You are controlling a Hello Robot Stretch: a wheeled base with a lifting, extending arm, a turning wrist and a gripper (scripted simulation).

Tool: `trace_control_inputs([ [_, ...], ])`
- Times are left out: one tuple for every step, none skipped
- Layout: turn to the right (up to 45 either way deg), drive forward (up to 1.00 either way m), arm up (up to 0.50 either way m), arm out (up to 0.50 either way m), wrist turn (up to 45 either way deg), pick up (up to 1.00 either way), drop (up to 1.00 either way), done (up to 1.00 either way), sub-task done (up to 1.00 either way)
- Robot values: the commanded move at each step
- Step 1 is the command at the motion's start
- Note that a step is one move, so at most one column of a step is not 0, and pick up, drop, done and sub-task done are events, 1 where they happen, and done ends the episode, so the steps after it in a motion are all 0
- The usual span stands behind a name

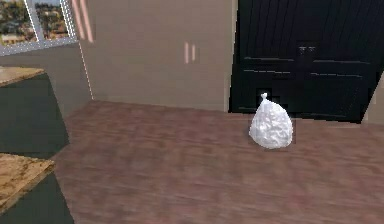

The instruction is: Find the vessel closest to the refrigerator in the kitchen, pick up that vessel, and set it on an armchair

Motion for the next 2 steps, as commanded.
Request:
trace_control_inputs([
  [9.0,0.0,0.0,0.0,0.0,0.0,0.0,0.0,0.0],
  [0.0,0.7,0.0,0.0,0.0,0.0,0.0,0.0,0.0],
])
